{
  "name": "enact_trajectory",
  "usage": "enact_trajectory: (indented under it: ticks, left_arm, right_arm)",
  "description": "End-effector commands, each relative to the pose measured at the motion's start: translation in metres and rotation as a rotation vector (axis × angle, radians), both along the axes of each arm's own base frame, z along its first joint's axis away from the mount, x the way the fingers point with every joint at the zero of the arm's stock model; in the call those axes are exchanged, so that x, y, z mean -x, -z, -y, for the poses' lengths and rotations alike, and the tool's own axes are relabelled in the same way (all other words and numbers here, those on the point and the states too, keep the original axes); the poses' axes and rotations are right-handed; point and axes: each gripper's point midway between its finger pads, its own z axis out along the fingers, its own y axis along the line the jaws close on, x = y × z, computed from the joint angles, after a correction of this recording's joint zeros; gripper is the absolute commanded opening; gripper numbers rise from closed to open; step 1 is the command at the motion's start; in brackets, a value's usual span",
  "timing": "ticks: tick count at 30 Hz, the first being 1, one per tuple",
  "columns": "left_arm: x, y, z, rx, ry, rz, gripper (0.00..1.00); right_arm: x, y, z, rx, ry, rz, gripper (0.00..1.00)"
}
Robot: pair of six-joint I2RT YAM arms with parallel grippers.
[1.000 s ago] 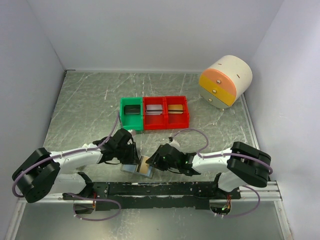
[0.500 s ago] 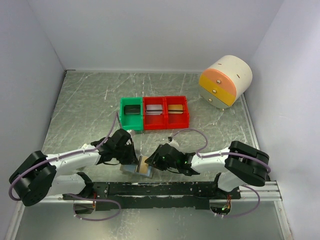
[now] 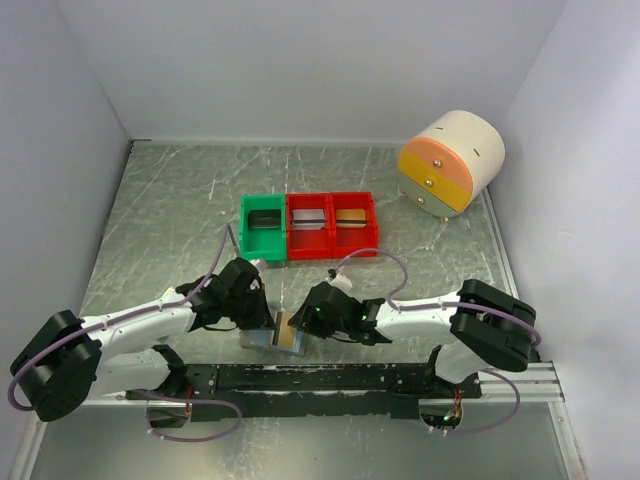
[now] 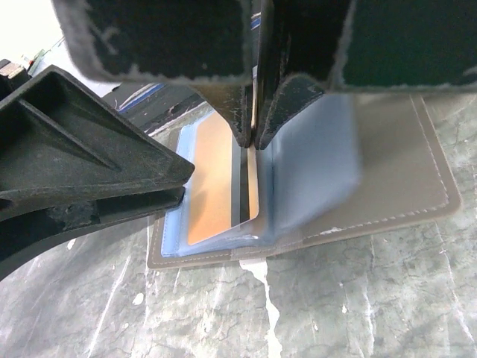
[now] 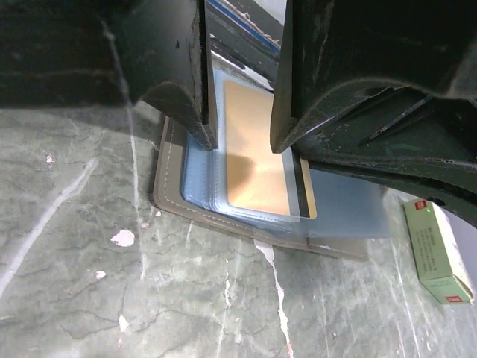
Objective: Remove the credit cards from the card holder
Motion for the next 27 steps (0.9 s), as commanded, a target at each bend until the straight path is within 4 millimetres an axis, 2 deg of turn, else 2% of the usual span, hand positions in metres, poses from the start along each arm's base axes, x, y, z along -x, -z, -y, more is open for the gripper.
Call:
enact_trajectory:
  ticks: [1, 8, 12, 17, 23, 27]
  left_arm:
    - [-0.001, -0.002, -0.001, -0.014, -0.010, 0.006, 0.07]
    - [-0.002, -0.002, -0.003, -0.018, -0.014, 0.010, 0.07]
    - [-0.001, -0.003, -0.002, -0.018, -0.012, 0.010, 0.07]
    - [-0.002, -0.003, -0.003, -0.023, -0.014, 0.011, 0.07]
    - [-0.002, -0.005, -0.008, -0.034, -0.029, 0.020, 0.08]
    - [-0.003, -0.005, -0.012, -0.060, -0.034, 0.025, 0.08]
  right_arm:
    - [0.002, 0.011, 0.009, 0.120, -0.054, 0.021, 0.36]
    - [-0.005, -0.012, -0.012, 0.096, -0.130, 0.083, 0.37]
    - [-0.002, -0.011, -0.020, 0.059, -0.144, 0.070, 0.37]
    - [0.003, 0.016, -0.001, 0.120, -0.066, -0.010, 0.37]
    - [0.011, 0.032, 0.022, 0.124, -0.012, -0.049, 0.37]
    - [0.014, 0.037, 0.023, 0.129, -0.017, -0.061, 0.37]
